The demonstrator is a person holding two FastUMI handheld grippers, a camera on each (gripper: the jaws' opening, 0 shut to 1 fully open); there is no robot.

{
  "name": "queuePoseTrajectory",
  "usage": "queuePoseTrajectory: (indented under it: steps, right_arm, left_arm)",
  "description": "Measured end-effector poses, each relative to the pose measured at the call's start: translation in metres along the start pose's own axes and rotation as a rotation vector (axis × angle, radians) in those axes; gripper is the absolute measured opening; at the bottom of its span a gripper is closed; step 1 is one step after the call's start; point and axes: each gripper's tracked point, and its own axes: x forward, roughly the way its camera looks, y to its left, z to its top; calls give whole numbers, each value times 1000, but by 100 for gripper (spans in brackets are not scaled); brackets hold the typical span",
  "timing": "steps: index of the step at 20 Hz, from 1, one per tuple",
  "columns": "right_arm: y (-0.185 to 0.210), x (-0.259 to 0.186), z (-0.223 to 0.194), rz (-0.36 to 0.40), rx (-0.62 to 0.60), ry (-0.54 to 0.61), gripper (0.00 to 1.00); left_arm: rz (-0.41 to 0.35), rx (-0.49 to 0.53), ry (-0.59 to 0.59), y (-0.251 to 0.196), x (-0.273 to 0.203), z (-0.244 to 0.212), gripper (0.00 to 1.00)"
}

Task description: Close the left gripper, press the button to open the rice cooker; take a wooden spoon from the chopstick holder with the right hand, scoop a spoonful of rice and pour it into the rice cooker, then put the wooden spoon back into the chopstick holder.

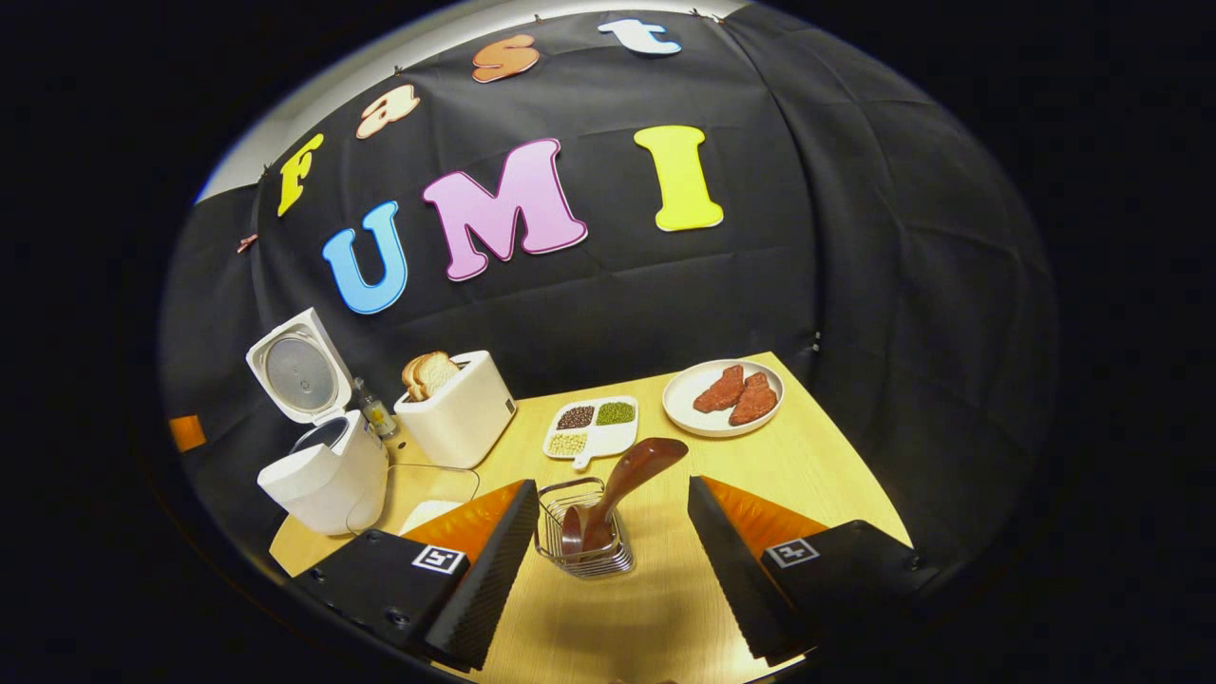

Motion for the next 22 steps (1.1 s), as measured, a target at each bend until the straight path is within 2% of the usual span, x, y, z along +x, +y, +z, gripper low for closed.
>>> queuePoseTrajectory:
  steps: [6,9,10,11,12,13,14,15,17,19,22]
  right_arm:
    - [-1,57,-19,22,102,45,99]
    - [1,80,-13,4,144,12,95]
    - [2,86,-15,-1,158,15,87]
    - [2,93,-19,-13,173,28,83]
    - [2,99,-24,-28,183,41,60]
    - [1,101,-27,-45,193,55,61]
    - [-1,101,-26,-67,196,59,38]
    - [0,102,-25,-77,202,57,37]
    - [7,96,-26,-89,198,74,19]
    - [12,84,-24,-104,167,82,20]
    - [24,62,1,-126,122,26,17]
  left_arm:
    - [64,-49,120,21,-17,-52,98]
    - [106,-62,167,38,-21,-71,98]
    - [111,-76,177,41,-22,-75,98]
    - [112,-93,182,45,-22,-79,99]
    - [114,-107,184,49,-23,-80,99]
    - [115,-117,185,54,-25,-83,99]
    - [115,-122,185,59,-25,-86,99]
    - [113,-125,185,64,-27,-87,99]
    - [100,-133,194,72,-26,-94,99]
    - [74,-136,196,80,-26,-97,99]
    - [29,-112,180,95,-20,-93,99]
